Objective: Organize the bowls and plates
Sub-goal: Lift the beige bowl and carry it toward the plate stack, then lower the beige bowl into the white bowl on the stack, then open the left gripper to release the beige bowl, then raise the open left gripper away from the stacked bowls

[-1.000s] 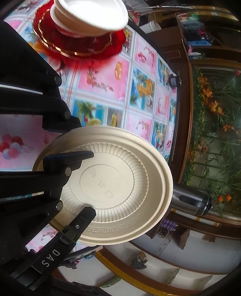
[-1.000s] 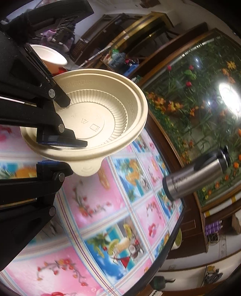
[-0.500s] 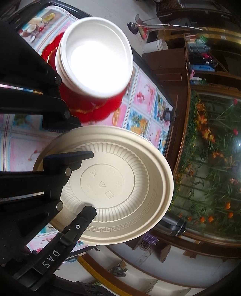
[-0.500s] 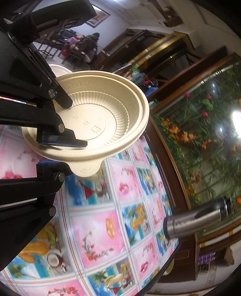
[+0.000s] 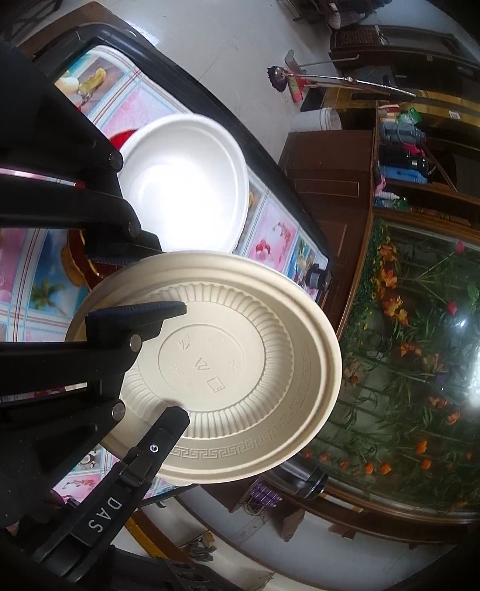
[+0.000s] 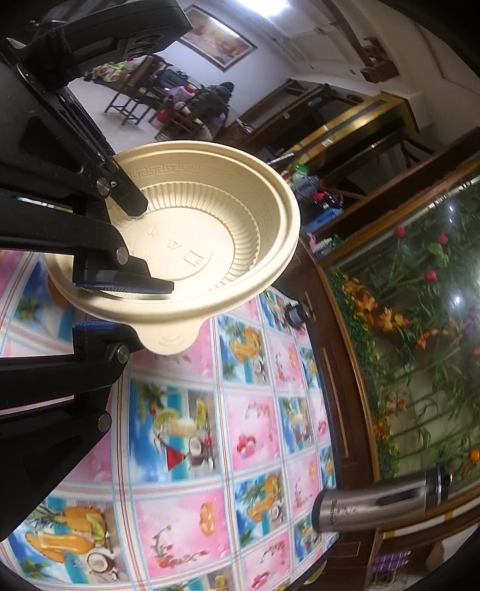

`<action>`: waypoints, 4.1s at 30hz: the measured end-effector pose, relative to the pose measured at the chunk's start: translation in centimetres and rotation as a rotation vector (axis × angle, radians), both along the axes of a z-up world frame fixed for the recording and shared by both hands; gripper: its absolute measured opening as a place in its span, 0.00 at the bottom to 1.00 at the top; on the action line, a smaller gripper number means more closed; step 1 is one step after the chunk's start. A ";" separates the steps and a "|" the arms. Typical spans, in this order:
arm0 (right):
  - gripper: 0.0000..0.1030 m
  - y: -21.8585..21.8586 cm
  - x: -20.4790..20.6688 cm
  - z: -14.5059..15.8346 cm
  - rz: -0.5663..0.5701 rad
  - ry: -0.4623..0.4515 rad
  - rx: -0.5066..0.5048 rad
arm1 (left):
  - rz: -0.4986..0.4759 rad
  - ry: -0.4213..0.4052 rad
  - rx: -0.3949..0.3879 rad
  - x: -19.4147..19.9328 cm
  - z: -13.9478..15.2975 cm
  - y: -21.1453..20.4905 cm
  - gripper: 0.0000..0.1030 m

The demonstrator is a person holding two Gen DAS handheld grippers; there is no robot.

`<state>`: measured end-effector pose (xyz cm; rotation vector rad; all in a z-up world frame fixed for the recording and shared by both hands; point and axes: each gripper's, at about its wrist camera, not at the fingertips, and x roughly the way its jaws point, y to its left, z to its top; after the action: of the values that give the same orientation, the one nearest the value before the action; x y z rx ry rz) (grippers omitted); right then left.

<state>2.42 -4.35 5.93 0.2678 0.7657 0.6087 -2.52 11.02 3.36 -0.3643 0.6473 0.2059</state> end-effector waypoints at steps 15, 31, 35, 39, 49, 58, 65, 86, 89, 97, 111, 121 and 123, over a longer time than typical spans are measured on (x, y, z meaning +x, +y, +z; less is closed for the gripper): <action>0.11 6.6 0.6 0.7 0.155 0.039 -0.046 | 0.089 0.015 -0.008 -1.3 0.1 4.7 0.15; 0.12 10.3 1.4 -1.6 0.227 0.099 -0.107 | 0.126 0.095 -0.021 -0.6 -2.1 6.7 0.15; 0.12 10.8 1.5 -2.2 0.234 0.110 -0.123 | 0.129 0.114 -0.022 -0.4 -2.5 6.8 0.15; 0.13 11.1 1.7 -2.7 0.239 0.125 -0.133 | 0.130 0.130 -0.023 -0.1 -2.7 6.9 0.15; 0.13 11.7 2.0 -3.4 0.245 0.149 -0.169 | 0.127 0.160 -0.028 0.1 -3.1 7.1 0.15; 0.14 12.3 2.4 -3.9 0.251 0.175 -0.210 | 0.116 0.187 -0.035 0.4 -3.3 7.2 0.15; 0.17 12.8 2.5 -3.8 0.262 0.185 -0.237 | 0.116 0.204 -0.048 0.7 -3.2 7.5 0.15; 0.31 14.2 3.0 -3.7 0.277 0.187 -0.274 | 0.150 0.206 -0.050 1.2 -3.0 8.0 0.18; 0.31 14.1 3.1 -3.7 0.274 0.185 -0.274 | 0.152 0.213 -0.051 1.5 -3.0 7.9 0.18; 0.32 13.8 3.1 -3.2 0.258 0.167 -0.274 | 0.114 0.225 -0.022 2.1 -3.0 6.9 0.36; 0.41 13.6 2.8 -2.1 0.201 0.089 -0.350 | 0.172 0.202 0.016 1.2 -2.7 7.1 0.65; 0.42 13.2 2.7 -2.5 0.199 0.095 -0.346 | 0.174 0.193 0.031 1.0 -2.3 7.0 0.65; 0.45 13.1 2.6 -2.4 0.194 0.090 -0.343 | 0.184 0.185 0.043 0.7 -2.0 6.8 0.68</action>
<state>4.98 8.71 3.56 -0.0967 0.9750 0.6386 -1.79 17.86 1.32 -0.3666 0.7904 0.4321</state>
